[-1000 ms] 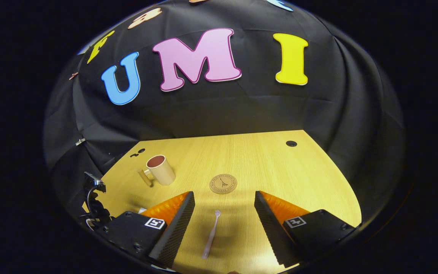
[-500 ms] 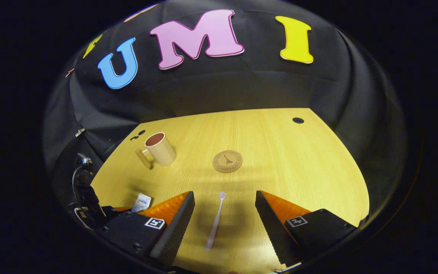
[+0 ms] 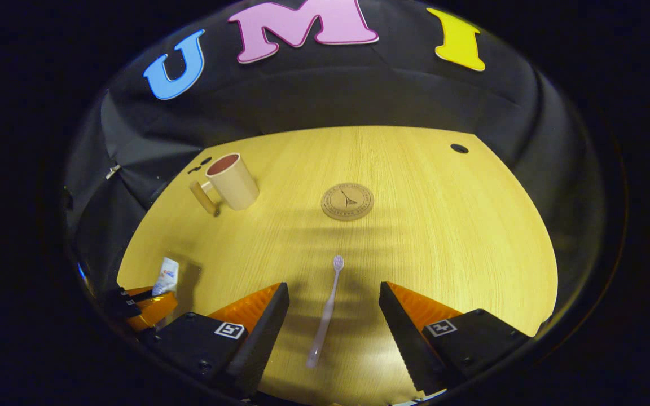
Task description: Put the toothbrush and toothpaste on the desktop into the cup, then pick up the cup and place it on the coaster on the desktop.
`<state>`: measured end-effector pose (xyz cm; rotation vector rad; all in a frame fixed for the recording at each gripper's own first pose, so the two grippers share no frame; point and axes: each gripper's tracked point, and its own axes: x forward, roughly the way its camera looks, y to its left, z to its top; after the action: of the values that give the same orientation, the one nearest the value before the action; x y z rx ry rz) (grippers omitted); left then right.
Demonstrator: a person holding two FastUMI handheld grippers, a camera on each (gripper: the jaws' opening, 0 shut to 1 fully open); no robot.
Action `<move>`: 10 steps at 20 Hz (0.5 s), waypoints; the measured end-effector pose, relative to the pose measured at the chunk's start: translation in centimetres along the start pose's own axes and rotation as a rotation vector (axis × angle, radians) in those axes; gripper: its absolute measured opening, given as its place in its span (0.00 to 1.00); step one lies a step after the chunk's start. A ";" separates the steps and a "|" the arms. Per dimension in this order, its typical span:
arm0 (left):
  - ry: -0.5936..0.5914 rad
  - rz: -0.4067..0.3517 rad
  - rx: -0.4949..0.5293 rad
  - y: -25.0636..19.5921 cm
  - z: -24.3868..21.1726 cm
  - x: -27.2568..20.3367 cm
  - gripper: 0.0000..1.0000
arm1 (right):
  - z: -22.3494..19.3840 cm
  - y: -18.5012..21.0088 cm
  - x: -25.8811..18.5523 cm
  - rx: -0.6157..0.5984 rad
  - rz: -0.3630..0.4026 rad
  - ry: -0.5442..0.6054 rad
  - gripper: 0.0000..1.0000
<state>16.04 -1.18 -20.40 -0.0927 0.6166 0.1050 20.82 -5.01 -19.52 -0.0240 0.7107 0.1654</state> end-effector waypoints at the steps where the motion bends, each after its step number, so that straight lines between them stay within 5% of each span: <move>1: -0.001 0.011 0.008 0.3 -0.4 -0.1 0.23 | -0.7 0.0 0.6 0.005 -0.007 0.021 0.99; 10: 0.028 0.033 0.013 2.1 -2.9 -1.7 0.23 | -4.8 -0.1 3.3 -0.022 -0.080 0.119 0.99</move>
<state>12.76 0.43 -21.86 -0.0715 0.6464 0.1317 20.16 -4.99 -25.35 -0.0840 0.8255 0.0957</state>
